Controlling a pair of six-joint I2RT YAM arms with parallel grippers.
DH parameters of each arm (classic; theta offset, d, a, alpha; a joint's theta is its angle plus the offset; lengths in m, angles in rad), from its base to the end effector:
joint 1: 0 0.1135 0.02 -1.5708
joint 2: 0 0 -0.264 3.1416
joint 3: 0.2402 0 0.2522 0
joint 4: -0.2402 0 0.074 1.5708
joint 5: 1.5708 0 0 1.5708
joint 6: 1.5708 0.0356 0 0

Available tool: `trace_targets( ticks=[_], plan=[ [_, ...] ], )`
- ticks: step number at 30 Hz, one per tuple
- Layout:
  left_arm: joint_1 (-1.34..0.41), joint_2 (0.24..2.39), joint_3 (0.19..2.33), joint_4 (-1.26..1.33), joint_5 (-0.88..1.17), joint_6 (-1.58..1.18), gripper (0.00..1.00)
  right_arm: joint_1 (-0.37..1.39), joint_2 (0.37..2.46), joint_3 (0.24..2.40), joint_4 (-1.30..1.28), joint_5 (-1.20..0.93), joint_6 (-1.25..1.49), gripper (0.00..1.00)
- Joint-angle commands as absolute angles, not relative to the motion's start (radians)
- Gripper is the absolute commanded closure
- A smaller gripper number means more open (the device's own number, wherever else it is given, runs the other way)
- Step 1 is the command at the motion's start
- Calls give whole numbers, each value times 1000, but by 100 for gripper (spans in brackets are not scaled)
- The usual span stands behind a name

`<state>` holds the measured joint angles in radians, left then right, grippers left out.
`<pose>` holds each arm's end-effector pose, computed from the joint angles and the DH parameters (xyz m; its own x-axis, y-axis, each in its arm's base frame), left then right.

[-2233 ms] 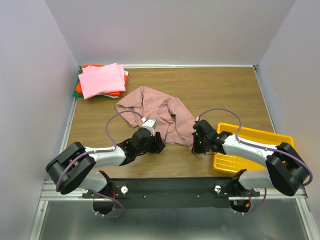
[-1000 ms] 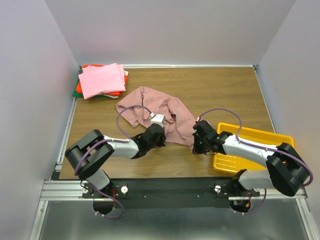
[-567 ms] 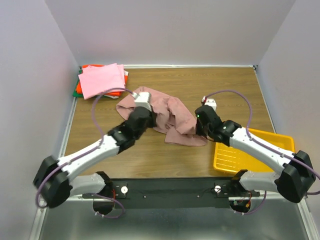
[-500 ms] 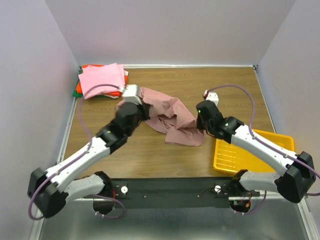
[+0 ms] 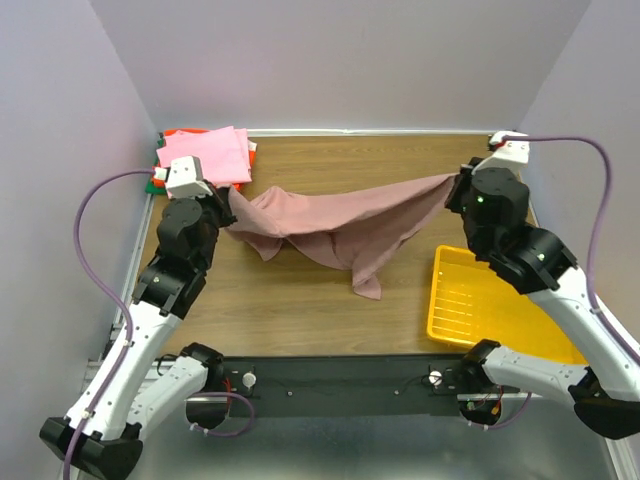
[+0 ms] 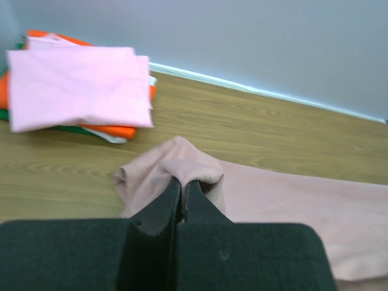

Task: Fold and stack the t-shirts
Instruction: Flatten the tshirt out

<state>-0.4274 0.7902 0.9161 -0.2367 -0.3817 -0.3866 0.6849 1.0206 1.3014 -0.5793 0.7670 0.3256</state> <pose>0.1657 -0.0609 0.3795 -0.1112 -0.3338 -0.9360 0.0063 0.9416 -0.3366 0.1674 0.1048 0.4348 -0.1972 0.1363 -0.9708 0.1280 0.9854 0.1124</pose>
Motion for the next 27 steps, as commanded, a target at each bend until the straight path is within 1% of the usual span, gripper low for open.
trace_targets(
  ticks=[1, 3, 6, 9, 13, 15, 16, 20, 21, 25, 27],
  plan=[
    [-330, 782, 998, -220, -296, -321, 100, 678, 982, 1364, -604, 931, 241, 100],
    [-298, 820, 1014, -195, -230, -314, 100, 678, 976, 1370, -603, 934, 230, 99],
    [-242, 890, 1043, -158, -50, -328, 100, 680, 985, 1358, -603, 924, 222, 100],
    [-212, 919, 1083, -118, 36, -353, 100, 678, 1008, 1339, -597, 930, 216, 99],
    [-190, 922, 1170, -117, 55, -354, 100, 678, 1048, 1393, -592, 924, 195, 100],
    [-189, 930, 1276, -150, 55, -338, 100, 678, 1060, 1468, -589, 896, 181, 99],
    [-189, 933, 1349, -162, 54, -330, 100, 678, 1061, 1498, -588, 858, 172, 99],
    [-189, 919, 1504, -219, 19, -272, 100, 678, 1063, 1637, -583, 738, 130, 100],
    [-187, 911, 1532, -228, 8, -262, 100, 678, 1060, 1691, -581, 688, 118, 100],
    [-189, 874, 1679, -264, 8, -230, 100, 678, 1046, 1799, -583, 585, 97, 100],
    [-189, 842, 1715, -262, -20, -219, 100, 678, 1039, 1834, -581, 543, 92, 99]
  ],
)
